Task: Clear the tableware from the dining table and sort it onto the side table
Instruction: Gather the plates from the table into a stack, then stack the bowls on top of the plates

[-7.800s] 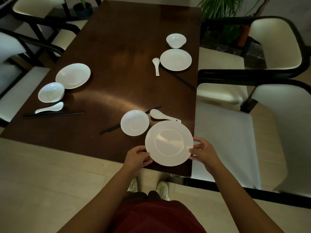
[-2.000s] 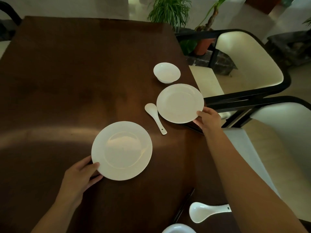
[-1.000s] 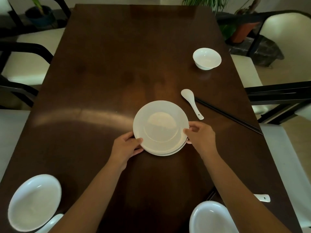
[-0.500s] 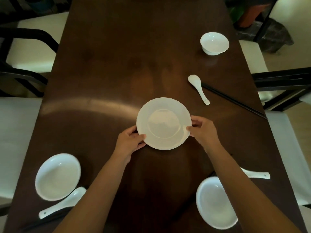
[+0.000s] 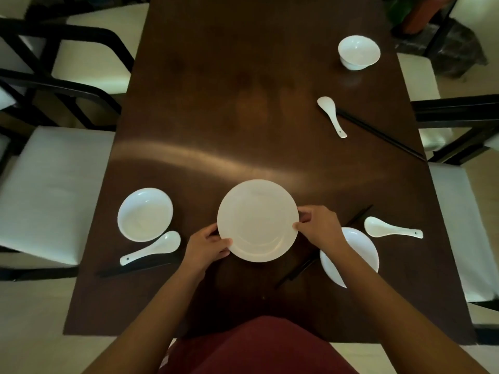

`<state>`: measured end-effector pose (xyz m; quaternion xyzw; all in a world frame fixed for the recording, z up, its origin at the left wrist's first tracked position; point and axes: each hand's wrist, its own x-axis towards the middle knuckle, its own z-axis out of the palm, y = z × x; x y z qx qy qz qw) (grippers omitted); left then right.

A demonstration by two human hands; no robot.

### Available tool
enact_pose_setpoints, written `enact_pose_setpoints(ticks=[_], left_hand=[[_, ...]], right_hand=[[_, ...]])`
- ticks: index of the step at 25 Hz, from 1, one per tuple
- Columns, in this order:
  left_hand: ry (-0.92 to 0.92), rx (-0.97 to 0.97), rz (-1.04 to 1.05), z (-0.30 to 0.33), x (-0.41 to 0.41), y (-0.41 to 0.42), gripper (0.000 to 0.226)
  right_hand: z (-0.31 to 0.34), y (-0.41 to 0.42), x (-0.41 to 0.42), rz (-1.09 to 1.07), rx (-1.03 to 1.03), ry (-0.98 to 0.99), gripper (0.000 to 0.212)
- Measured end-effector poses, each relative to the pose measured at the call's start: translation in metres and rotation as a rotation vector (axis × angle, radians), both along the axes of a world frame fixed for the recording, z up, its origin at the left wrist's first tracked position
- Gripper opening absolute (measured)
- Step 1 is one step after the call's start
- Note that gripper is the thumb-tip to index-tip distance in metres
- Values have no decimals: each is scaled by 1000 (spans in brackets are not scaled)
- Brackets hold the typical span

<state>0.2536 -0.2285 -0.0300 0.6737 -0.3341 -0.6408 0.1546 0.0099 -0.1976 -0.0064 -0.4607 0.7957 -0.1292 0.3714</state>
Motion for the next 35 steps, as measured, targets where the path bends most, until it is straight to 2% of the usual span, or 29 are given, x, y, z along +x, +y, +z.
enact_pose_setpoints(ticks=[7,10,12,14,16,18,20,22,23,26,29,30,35], left_hand=[[-89,-119,-50,2,-1,26,53],[-258,-229,-185,13,-9,30,42],[-527,-404,-328,21,-16,36,35],[-713,-644,-336,32,-29,48,38],[-625,-866,-383,44,-56,65,43],[-465,-1041,-691,48,-89,85,52],[-414,-1204,-1077,40,-119,104,58],[-405,-1153,-1305,26,-138,116,55],[-404,-1087,-1340,19,-145,120,52],[-379,-1043,-1323,9,-156,124,37],[-324,-1267,-1211,13,-161,121,18],[-325,-1324,-1170,16,-161,120,20],[-406,-1343,-1019,31,-133,106,24]], right_hand=[[-4,15,0,163,41,91,26],[2,20,-7,193,-20,110,32],[8,32,-21,121,-89,68,41],[14,52,-45,54,-196,88,39],[17,76,-73,24,-276,177,38],[15,99,-96,81,-269,247,44],[10,122,-108,220,-186,281,52],[4,139,-111,326,-125,261,53],[0,144,-112,335,-124,221,51],[-5,148,-108,161,-184,68,38],[-2,143,-102,-50,-229,-2,35],[1,141,-102,-81,-250,-15,35],[18,106,-85,-1,-344,-76,35]])
